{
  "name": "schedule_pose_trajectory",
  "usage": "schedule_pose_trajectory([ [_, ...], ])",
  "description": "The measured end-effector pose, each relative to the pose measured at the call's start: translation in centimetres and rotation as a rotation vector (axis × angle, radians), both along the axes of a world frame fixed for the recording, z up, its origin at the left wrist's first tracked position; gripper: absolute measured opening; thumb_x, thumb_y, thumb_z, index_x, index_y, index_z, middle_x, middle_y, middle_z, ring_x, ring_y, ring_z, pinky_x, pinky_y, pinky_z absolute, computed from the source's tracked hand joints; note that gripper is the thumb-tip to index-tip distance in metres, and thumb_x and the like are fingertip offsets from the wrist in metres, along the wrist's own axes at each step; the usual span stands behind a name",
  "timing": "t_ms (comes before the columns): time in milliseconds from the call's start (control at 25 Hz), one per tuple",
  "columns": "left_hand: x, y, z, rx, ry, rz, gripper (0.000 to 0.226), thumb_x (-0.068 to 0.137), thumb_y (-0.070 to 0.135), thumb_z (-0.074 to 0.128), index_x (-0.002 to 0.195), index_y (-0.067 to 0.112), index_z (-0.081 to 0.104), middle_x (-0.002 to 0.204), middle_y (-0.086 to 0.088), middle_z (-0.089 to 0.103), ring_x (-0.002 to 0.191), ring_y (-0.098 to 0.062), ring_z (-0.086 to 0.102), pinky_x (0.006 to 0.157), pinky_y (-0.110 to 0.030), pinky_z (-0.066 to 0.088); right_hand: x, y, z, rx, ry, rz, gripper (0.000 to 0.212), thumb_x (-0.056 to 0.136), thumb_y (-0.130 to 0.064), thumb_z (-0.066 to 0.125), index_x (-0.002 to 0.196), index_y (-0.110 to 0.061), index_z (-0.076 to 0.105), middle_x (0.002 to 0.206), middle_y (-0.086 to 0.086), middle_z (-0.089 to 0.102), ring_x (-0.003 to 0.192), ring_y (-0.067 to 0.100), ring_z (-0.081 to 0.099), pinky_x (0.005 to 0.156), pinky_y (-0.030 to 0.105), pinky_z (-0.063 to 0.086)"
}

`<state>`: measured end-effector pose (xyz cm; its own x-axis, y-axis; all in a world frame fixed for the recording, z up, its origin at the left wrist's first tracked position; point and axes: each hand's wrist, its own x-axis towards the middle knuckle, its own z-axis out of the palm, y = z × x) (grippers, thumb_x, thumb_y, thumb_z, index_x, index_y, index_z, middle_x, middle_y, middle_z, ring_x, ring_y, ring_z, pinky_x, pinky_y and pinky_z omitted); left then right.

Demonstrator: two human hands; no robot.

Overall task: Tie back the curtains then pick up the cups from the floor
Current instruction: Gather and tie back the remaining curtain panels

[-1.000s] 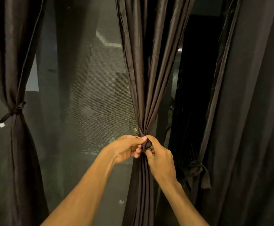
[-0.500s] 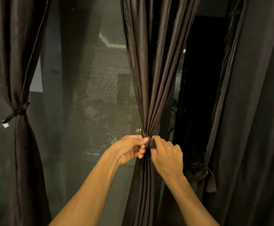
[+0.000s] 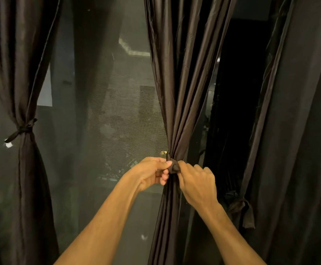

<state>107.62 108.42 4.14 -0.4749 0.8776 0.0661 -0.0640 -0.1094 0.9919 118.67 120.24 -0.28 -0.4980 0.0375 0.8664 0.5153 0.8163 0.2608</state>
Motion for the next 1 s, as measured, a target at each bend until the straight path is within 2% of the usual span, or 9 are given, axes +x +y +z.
schedule_pose_trajectory([
  [40, 0.0, 0.1, 0.0, -0.005, -0.004, -0.008, 0.009, 0.096, 0.007, 0.053, 0.089, 0.004, 0.056, 0.058, -0.003, 0.047, 0.047, -0.012, 0.046, 0.044, -0.024, 0.04, -0.1, -0.2, -0.1, 0.001, 0.009, -0.022, 0.013, 0.091, -0.025, 0.053, 0.082, -0.019, 0.06, 0.057, -0.002, 0.059, 0.048, 0.021, 0.055, 0.048, 0.033, 0.039],
  [160, -0.3, 0.2, -0.4, -0.003, 0.033, -0.002, 0.015, 0.096, 0.007, 0.055, 0.081, 0.009, 0.053, 0.058, -0.004, 0.048, 0.047, -0.013, 0.047, 0.044, -0.025, 0.042, -0.3, -0.6, 0.2, -0.012, 0.014, -0.055, 0.011, 0.085, -0.021, 0.064, 0.076, -0.017, 0.059, 0.053, -0.001, 0.056, 0.046, 0.022, 0.055, 0.047, 0.032, 0.039],
  [400, -0.1, 0.2, -1.2, 0.126, 0.067, 0.028, 0.011, 0.093, 0.006, 0.06, 0.085, 0.008, 0.052, 0.059, -0.007, 0.053, 0.049, -0.016, 0.051, 0.045, -0.027, 0.046, -0.2, -0.6, 1.0, -0.038, 0.001, -0.077, 0.024, 0.081, -0.038, 0.064, 0.072, -0.016, 0.058, 0.05, -0.001, 0.056, 0.044, 0.021, 0.056, 0.044, 0.031, 0.04],
  [600, 0.4, 0.3, -1.6, 0.252, 0.012, -0.012, 0.012, 0.093, 0.007, 0.06, 0.085, 0.008, 0.051, 0.062, -0.008, 0.053, 0.051, -0.017, 0.053, 0.047, -0.027, 0.049, -0.1, -0.5, 1.6, -0.008, 0.017, -0.086, 0.034, 0.091, -0.043, 0.05, 0.068, -0.018, 0.054, 0.048, -0.002, 0.055, 0.041, 0.02, 0.053, 0.044, 0.029, 0.037],
  [680, 0.2, 0.3, -1.5, 0.247, 0.005, -0.019, 0.01, 0.093, 0.007, 0.059, 0.086, 0.008, 0.052, 0.062, -0.008, 0.053, 0.051, -0.016, 0.053, 0.047, -0.027, 0.049, -0.1, -0.6, 1.8, -0.033, -0.003, -0.076, 0.032, 0.086, -0.041, 0.065, 0.067, -0.018, 0.055, 0.048, -0.002, 0.055, 0.04, 0.02, 0.054, 0.044, 0.028, 0.038],
  [760, 0.0, 0.2, -1.6, 0.228, 0.02, -0.031, 0.006, 0.093, 0.008, 0.058, 0.092, 0.005, 0.054, 0.062, -0.007, 0.053, 0.052, -0.016, 0.053, 0.049, -0.027, 0.05, -0.1, -1.4, 2.1, -0.15, 0.003, -0.045, 0.026, 0.082, -0.033, 0.074, 0.072, -0.016, 0.056, 0.052, -0.002, 0.058, 0.043, 0.02, 0.057, 0.044, 0.029, 0.039],
  [840, 0.0, 0.3, -2.1, 0.219, 0.027, -0.043, 0.009, 0.094, 0.009, 0.058, 0.1, 0.003, 0.055, 0.062, -0.006, 0.053, 0.053, -0.016, 0.053, 0.05, -0.026, 0.05, -0.1, -2.1, 2.1, -0.408, 0.001, -0.001, 0.011, 0.093, -0.028, 0.059, 0.09, -0.017, 0.056, 0.072, -0.001, 0.067, 0.065, 0.024, 0.067, 0.055, 0.033, 0.042],
  [920, 0.0, 0.5, -2.6, 0.226, 0.014, -0.032, 0.013, 0.094, 0.008, 0.058, 0.104, 0.002, 0.057, 0.063, -0.005, 0.052, 0.053, -0.015, 0.053, 0.05, -0.026, 0.051, 0.0, -1.6, 1.9, -0.714, -0.016, 0.155, 0.008, 0.098, -0.026, 0.048, 0.102, -0.022, 0.054, 0.085, -0.003, 0.069, 0.081, 0.023, 0.066, 0.066, 0.036, 0.045],
  [1000, -0.2, 0.6, -2.9, 0.239, 0.007, -0.029, 0.016, 0.093, 0.007, 0.058, 0.108, 0.002, 0.059, 0.063, -0.005, 0.052, 0.054, -0.015, 0.052, 0.05, -0.026, 0.05, 0.2, -1.3, 2.0, -0.971, -0.005, 0.361, 0.008, 0.095, -0.019, 0.053, 0.1, -0.023, 0.059, 0.073, -0.004, 0.066, 0.07, 0.015, 0.063, 0.063, 0.035, 0.047],
])
